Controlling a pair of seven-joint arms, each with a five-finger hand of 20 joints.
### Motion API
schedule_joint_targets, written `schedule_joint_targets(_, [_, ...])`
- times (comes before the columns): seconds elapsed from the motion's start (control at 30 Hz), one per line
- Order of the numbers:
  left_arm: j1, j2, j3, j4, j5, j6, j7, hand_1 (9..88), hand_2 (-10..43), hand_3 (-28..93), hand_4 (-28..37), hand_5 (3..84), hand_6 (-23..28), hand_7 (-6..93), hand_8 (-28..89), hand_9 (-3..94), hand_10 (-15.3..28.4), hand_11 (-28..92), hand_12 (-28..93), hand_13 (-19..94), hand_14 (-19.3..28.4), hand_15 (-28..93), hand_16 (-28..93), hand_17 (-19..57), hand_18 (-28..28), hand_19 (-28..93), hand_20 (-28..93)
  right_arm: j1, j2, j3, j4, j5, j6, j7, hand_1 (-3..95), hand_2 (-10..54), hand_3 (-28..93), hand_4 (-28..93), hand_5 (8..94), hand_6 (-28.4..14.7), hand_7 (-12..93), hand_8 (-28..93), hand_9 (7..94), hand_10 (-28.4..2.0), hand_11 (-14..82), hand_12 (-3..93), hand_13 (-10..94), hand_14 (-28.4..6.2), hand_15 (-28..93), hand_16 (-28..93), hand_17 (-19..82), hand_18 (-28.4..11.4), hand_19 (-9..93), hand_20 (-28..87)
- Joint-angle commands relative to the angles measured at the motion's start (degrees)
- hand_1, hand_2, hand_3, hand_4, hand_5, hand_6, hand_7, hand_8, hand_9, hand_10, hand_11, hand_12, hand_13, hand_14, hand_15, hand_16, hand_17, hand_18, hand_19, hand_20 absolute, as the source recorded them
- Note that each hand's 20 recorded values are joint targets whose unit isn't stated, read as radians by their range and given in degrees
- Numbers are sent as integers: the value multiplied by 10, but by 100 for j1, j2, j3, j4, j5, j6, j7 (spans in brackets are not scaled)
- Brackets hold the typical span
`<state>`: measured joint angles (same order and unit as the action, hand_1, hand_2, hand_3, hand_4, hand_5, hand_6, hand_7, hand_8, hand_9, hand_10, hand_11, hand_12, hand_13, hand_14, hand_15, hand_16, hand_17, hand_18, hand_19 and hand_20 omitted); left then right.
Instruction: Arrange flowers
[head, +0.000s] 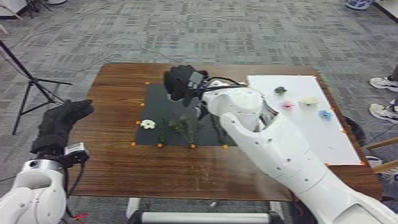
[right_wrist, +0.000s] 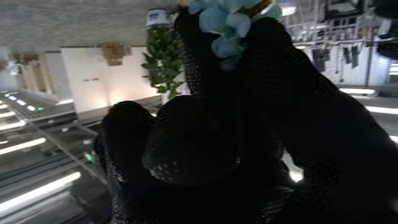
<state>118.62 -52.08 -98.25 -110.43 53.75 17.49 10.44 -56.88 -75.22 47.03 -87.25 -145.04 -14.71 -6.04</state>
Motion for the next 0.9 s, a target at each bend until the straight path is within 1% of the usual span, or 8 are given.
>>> schedule_joint_targets(0.03, [-19,-31,73,-27,21,-94,9,241,293,662,-283,570,28,165,-83,566,145,201,108,412,155,176,-31,96,91,32,173,-250,-624,185,501,-599,-58,-212,569,-95,637,-219,767,30,259,44,873,-91,67,290,892,-19,657,351,633,-144,932,641])
schedule_joint_targets(0.13, [-78,-33,125,-7,22,-110,14,244,293,660,-283,570,28,166,-83,566,145,201,108,413,155,177,-30,96,91,32,173,-295,-731,197,626,-665,104,-105,568,-95,637,-219,767,31,258,41,873,-90,64,281,892,-19,658,350,634,-144,932,642])
schedule_joint_targets(0.17, [-55,-47,111,-19,24,-111,20,245,292,660,-283,570,28,166,-83,566,145,201,108,413,155,177,-30,96,91,32,173,-308,-769,190,667,-684,164,-79,568,-95,637,-219,768,31,258,40,873,-90,63,278,893,-20,658,349,635,-144,932,643])
schedule_joint_targets(0.27, [-94,-46,139,-9,20,-127,11,245,292,660,-283,571,28,166,-84,567,144,201,108,413,156,177,-30,95,91,33,173,-353,-771,107,686,-622,344,153,564,-95,638,-221,770,37,250,29,869,-82,52,258,901,-21,655,344,640,-146,932,645])
schedule_joint_targets(0.4, [-92,-45,134,-12,7,-102,17,245,292,660,-283,571,28,166,-83,566,145,201,108,413,157,177,-30,95,92,34,173,-424,-810,26,679,-598,410,284,563,-95,637,-222,776,41,235,16,875,-77,46,234,914,-21,644,336,645,-149,932,642])
schedule_joint_targets(0.6, [-129,-60,165,4,6,-127,23,245,292,659,-283,570,27,165,-83,566,144,201,108,414,157,177,-30,95,93,34,172,-474,-940,-25,707,-553,519,373,560,-95,630,-224,783,44,218,4,869,-73,42,201,922,-20,632,332,648,-149,932,634])
schedule_joint_targets(0.7, [-173,-60,195,23,13,-142,37,244,292,661,-283,571,27,165,-83,566,144,201,108,414,157,177,-30,94,94,35,172,-478,-994,0,741,-632,449,331,555,-95,629,-222,785,47,210,-4,864,-72,43,179,927,-18,625,330,650,-149,932,630])
schedule_joint_targets(0.9, [-143,-57,194,10,-4,-98,74,246,292,660,-283,571,27,166,-83,566,144,201,108,414,158,178,-29,93,95,38,172,-445,-1166,147,830,-930,-100,236,560,-79,602,-205,777,51,204,-11,848,-72,54,157,933,-16,611,333,651,-148,932,623])
